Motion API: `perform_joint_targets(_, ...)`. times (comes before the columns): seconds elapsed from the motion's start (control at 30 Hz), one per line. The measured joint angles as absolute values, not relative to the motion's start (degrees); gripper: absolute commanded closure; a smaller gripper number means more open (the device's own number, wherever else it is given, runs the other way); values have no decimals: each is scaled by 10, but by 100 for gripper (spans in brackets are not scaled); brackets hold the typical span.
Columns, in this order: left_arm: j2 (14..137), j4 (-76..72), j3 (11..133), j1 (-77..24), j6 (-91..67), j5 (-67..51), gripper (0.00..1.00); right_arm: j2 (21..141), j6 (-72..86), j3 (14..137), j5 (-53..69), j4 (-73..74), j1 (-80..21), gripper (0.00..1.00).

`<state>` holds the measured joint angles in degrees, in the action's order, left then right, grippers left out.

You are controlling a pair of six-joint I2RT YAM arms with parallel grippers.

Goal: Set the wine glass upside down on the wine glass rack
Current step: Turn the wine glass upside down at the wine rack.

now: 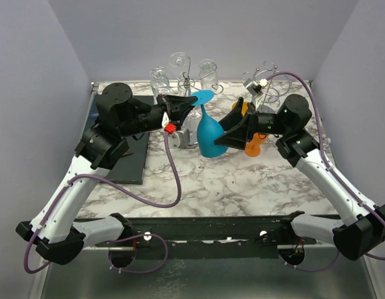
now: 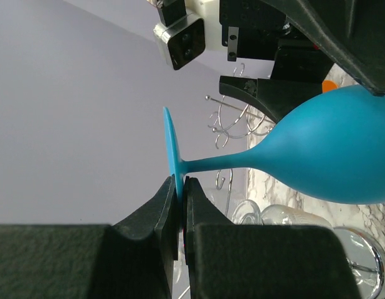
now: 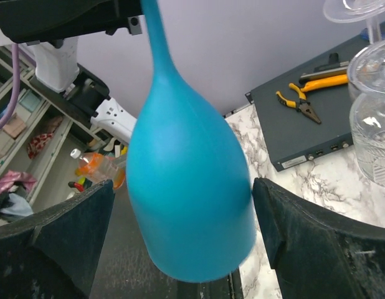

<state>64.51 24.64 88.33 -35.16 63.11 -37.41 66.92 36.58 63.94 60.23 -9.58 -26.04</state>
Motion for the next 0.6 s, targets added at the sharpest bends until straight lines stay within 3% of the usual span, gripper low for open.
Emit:
perform_joint_targets(0.47,666,236,884,-395,661,-346,100,665,370,588,605,-155,-296,1)
perform_joint_targets(0.6,667,233,884,-395,665,-343,100,657,354,585,602,-149,-297,10)
